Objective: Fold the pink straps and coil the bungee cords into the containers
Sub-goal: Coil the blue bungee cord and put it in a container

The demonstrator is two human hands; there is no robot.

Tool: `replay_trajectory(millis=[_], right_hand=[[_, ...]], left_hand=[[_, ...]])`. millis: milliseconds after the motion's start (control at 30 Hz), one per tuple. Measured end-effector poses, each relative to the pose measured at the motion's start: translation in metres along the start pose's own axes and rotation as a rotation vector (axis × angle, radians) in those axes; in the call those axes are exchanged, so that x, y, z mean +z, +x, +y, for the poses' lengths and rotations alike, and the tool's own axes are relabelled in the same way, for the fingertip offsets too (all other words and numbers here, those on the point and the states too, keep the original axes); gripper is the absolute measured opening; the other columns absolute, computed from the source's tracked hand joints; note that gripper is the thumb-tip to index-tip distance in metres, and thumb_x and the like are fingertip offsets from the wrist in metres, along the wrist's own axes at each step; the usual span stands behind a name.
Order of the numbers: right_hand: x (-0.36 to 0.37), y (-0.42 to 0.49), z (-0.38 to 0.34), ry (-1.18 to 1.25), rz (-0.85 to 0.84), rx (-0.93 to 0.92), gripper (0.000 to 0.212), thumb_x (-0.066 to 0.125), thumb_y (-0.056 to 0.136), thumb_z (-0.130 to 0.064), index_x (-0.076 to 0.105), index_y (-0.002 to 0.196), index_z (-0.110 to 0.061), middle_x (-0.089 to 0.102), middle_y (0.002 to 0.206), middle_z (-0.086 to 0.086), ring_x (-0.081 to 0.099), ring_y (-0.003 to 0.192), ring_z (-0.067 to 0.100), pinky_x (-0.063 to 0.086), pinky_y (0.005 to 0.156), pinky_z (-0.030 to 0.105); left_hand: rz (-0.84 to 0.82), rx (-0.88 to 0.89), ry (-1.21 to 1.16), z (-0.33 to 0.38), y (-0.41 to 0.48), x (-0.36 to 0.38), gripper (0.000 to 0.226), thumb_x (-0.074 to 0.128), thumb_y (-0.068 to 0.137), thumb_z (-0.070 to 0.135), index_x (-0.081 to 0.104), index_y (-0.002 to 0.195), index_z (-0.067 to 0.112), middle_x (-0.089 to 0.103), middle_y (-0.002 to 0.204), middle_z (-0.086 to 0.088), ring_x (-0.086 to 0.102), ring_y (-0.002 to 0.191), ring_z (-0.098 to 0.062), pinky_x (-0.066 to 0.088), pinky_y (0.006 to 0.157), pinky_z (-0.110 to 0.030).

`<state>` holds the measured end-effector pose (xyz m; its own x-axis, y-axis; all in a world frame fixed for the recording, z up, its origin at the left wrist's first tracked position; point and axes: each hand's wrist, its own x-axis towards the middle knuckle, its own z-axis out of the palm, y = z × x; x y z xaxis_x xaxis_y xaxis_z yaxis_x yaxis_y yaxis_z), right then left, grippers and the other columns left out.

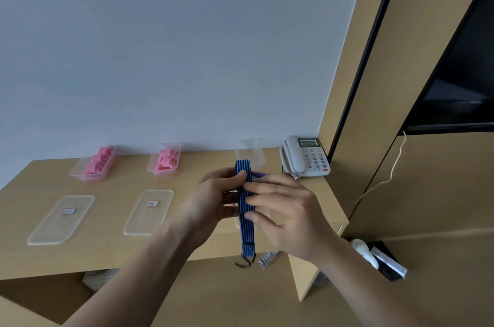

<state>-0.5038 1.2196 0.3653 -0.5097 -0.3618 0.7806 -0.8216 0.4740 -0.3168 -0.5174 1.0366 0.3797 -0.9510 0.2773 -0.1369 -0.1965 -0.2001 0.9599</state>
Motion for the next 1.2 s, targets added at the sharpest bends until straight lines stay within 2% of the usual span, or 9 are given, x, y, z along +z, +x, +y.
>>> replay_trajectory(millis=[133, 200, 267, 433, 600, 767, 933, 1100, 1200], right_hand=[[-0.007, 0.012, -0.001, 0.126, 0.043, 0.296, 0.04, 0.086, 0.074, -0.018, 0.073, 0.111, -0.011, 0.07, 0.112, -0.005, 0.067, 0.103, 0.009, 0.056, 0.087, 0.036], [-0.012, 0.018, 0.0, 0.265, -0.121, 0.56, 0.059, 0.084, 0.077, -0.022, 0.061, 0.132, -0.02, 0.064, 0.121, -0.011, 0.064, 0.109, 0.006, 0.055, 0.094, 0.037], [-0.015, 0.023, 0.004, 0.405, -0.281, 0.65, 0.055, 0.081, 0.08, -0.022, 0.061, 0.131, -0.026, 0.068, 0.118, -0.012, 0.066, 0.108, 0.006, 0.054, 0.098, 0.041], [-0.016, 0.025, 0.012, 0.41, -0.23, 0.666, 0.045, 0.083, 0.074, -0.024, 0.064, 0.115, -0.028, 0.07, 0.112, -0.012, 0.067, 0.107, 0.008, 0.053, 0.098, 0.044], [-0.014, 0.023, 0.016, 0.449, -0.151, 0.665, 0.051, 0.083, 0.073, -0.016, 0.062, 0.118, -0.026, 0.071, 0.11, -0.006, 0.069, 0.104, 0.016, 0.054, 0.095, 0.051], [-0.018, 0.031, 0.019, 0.457, 0.014, 0.624, 0.049, 0.08, 0.076, -0.004, 0.059, 0.113, -0.029, 0.071, 0.106, -0.01, 0.07, 0.097, 0.011, 0.056, 0.084, 0.033], [-0.023, 0.029, 0.02, 0.361, 0.085, 0.539, 0.067, 0.078, 0.079, 0.001, 0.055, 0.13, -0.037, 0.066, 0.109, -0.021, 0.067, 0.103, 0.003, 0.055, 0.078, 0.015], [-0.018, 0.024, 0.015, 0.244, 0.142, 0.418, 0.053, 0.077, 0.076, 0.006, 0.065, 0.121, -0.02, 0.068, 0.111, -0.002, 0.07, 0.093, 0.001, 0.056, 0.076, 0.014], [-0.013, 0.022, 0.011, 0.138, 0.16, 0.356, 0.049, 0.081, 0.074, 0.0, 0.067, 0.119, -0.014, 0.071, 0.11, -0.003, 0.072, 0.092, 0.007, 0.059, 0.079, 0.024]], left_hand=[[-0.009, 0.036, 0.085, -0.002, -0.001, 0.003, 0.026, 0.063, 0.089, 0.031, 0.079, 0.108, 0.021, 0.078, 0.104, -0.007, 0.07, 0.088, -0.024, 0.059, 0.083, -0.048], [-0.011, 0.067, 0.111, -0.002, -0.002, 0.004, 0.026, 0.064, 0.09, 0.028, 0.078, 0.111, 0.025, 0.078, 0.111, -0.009, 0.072, 0.092, -0.026, 0.058, 0.089, -0.053], [0.012, 0.076, 0.103, -0.001, -0.004, 0.004, 0.027, 0.068, 0.087, 0.026, 0.076, 0.113, 0.026, 0.078, 0.113, -0.013, 0.073, 0.095, -0.03, 0.059, 0.089, -0.054], [0.021, 0.024, 0.072, -0.002, -0.009, 0.007, 0.048, 0.069, 0.088, 0.036, 0.065, 0.129, 0.013, 0.074, 0.12, -0.019, 0.07, 0.104, -0.034, 0.051, 0.103, -0.065], [0.005, -0.032, 0.087, -0.001, -0.01, 0.01, 0.052, 0.056, 0.1, 0.051, 0.071, 0.123, 0.007, 0.07, 0.121, -0.028, 0.072, 0.099, -0.032, 0.055, 0.1, -0.052], [-0.001, -0.095, 0.121, -0.007, -0.01, 0.009, 0.065, 0.051, 0.092, 0.061, 0.075, 0.112, 0.004, 0.077, 0.107, -0.022, 0.075, 0.089, -0.033, 0.055, 0.093, -0.047], [-0.052, -0.132, 0.061, -0.014, -0.013, 0.014, 0.067, 0.053, 0.091, 0.064, 0.076, 0.107, 0.003, 0.076, 0.103, -0.023, 0.074, 0.089, -0.035, 0.059, 0.088, -0.051], [-0.083, -0.129, 0.004, -0.01, -0.012, 0.023, 0.067, 0.052, 0.091, 0.063, 0.075, 0.114, 0.004, 0.076, 0.107, -0.02, 0.074, 0.089, -0.034, 0.062, 0.083, -0.05], [-0.072, -0.15, -0.027, -0.009, -0.011, 0.026, 0.072, 0.05, 0.092, 0.06, 0.068, 0.123, -0.002, 0.076, 0.106, -0.02, 0.074, 0.091, -0.035, 0.062, 0.083, -0.05]])
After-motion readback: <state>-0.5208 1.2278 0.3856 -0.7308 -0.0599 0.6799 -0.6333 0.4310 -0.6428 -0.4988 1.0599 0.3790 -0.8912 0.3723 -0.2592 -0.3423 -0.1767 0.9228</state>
